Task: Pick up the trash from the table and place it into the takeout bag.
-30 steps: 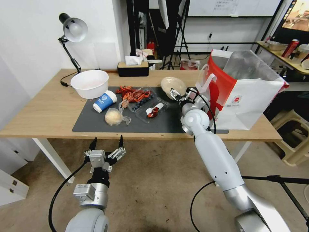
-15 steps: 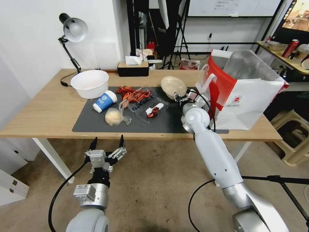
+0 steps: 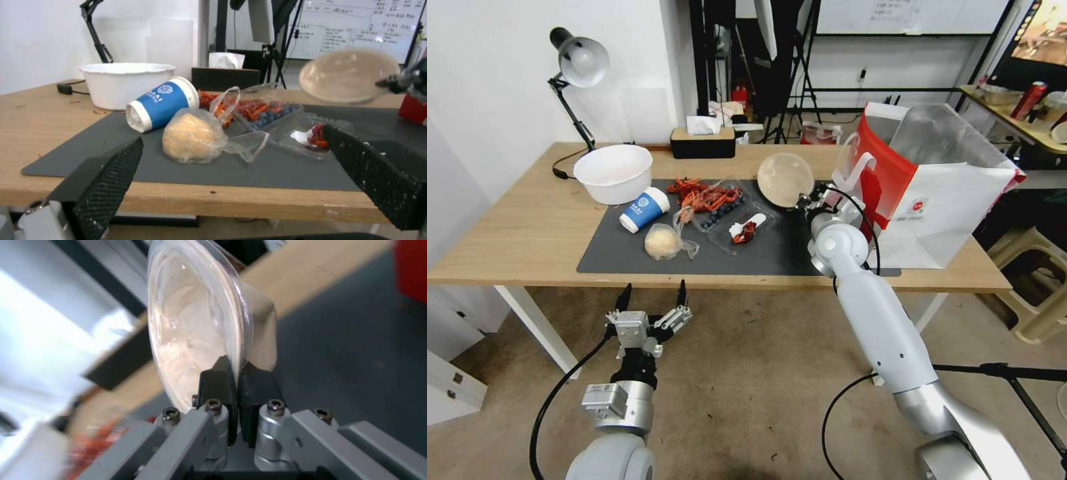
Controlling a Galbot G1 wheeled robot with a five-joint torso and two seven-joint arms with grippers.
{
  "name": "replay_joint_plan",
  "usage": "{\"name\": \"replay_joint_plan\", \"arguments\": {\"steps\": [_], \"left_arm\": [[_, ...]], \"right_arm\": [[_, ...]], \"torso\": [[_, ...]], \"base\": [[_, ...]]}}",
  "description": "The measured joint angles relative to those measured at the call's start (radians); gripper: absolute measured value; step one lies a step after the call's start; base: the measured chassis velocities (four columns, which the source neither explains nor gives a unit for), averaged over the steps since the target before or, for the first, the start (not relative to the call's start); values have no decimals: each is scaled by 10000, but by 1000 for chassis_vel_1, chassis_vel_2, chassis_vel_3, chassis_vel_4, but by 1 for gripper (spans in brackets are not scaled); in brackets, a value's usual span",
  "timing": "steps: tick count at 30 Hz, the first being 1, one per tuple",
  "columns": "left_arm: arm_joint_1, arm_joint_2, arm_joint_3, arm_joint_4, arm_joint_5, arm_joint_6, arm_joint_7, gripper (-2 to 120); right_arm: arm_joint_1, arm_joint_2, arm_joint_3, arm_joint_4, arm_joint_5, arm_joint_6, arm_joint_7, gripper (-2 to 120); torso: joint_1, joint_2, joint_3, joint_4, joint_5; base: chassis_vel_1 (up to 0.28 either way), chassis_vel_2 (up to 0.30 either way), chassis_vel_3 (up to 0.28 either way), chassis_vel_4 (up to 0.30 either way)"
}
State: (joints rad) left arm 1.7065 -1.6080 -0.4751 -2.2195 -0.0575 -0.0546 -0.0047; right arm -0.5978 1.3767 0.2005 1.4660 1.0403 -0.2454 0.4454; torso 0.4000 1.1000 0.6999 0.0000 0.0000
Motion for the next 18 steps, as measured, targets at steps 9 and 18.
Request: {"name": "replay_joint_plan", "arguments": {"steps": [9,18], "left_arm": [[33,0,-12,-8,9,-48,3,100],[17,0,-35,-99,10,-63,2,100]], "right_arm": [[-296,-452,-79,1307,498,492,-2315,0],[-256,-940,401,2739,-553,691,-3396,0]], "torso": [[0,0,0,0,0],[-1,1,0,2,1]], "base": [[0,0,0,0],[0,0,0,0]]}}
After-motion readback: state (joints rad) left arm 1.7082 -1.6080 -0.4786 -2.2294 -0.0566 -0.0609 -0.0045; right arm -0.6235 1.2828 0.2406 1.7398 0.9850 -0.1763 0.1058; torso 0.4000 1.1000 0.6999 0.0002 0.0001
